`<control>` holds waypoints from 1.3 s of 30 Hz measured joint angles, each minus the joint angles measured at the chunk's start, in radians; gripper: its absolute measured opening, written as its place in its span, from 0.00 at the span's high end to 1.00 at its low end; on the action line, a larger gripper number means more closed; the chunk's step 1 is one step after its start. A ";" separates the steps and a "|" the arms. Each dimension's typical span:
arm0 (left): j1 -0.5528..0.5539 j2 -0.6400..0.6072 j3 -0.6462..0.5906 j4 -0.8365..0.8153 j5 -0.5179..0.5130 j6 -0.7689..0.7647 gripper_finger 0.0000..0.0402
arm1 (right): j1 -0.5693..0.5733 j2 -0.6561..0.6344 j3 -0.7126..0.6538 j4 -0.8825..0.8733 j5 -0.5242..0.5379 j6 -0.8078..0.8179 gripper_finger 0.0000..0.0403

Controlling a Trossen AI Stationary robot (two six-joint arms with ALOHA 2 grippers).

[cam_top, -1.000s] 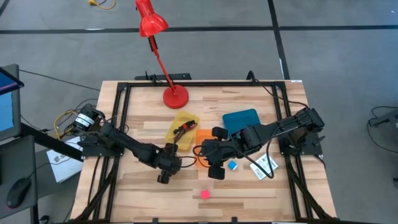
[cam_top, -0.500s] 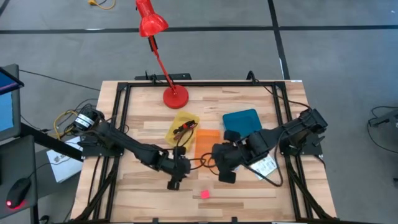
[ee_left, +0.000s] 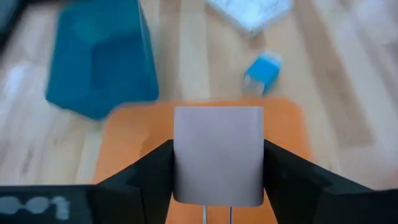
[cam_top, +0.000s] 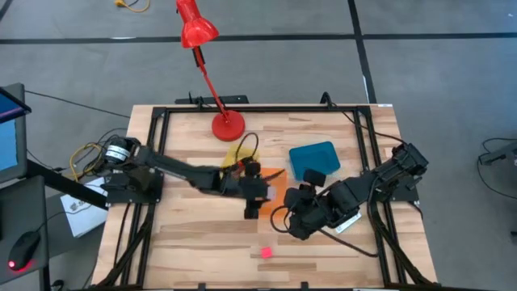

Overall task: Pick and place items into bin
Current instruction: Put the white charger adapter into the orange bin, then put the blue charger adapter into the orange bin

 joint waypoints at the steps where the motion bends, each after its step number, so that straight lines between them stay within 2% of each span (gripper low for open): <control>1: 0.021 0.025 0.000 0.023 0.041 0.017 0.51 | 0.000 -0.005 0.000 -0.004 0.000 0.000 0.68; 4: 0.058 0.108 0.000 0.090 0.148 0.041 0.53 | -0.002 -0.025 0.000 -0.030 0.001 0.001 0.68; 7: 0.080 0.172 0.000 0.109 0.156 0.035 0.52 | -0.003 -0.050 0.000 -0.052 0.010 0.014 0.68; 12: 0.107 0.236 0.000 0.081 0.196 0.036 0.46 | -0.003 -0.068 0.000 -0.061 0.022 0.019 0.68; 25: 0.112 0.252 0.022 0.104 0.217 0.116 0.44 | -0.011 -0.053 0.000 -0.061 0.022 0.018 0.68; 28: 0.112 0.253 0.072 0.051 0.163 0.116 0.44 | -0.012 -0.054 0.000 -0.064 0.020 0.018 0.68; 31: 0.112 0.253 0.161 -0.088 0.113 0.114 0.44 | -0.009 -0.054 0.000 -0.064 -0.003 0.018 0.68; 34: 0.115 0.254 0.255 -0.215 0.123 0.079 0.44 | -0.007 -0.054 0.000 -0.067 -0.062 0.019 0.68; 39: 0.091 0.238 0.417 -0.372 0.171 0.072 0.44 | 0.020 -0.073 0.000 -0.160 -0.011 0.147 0.68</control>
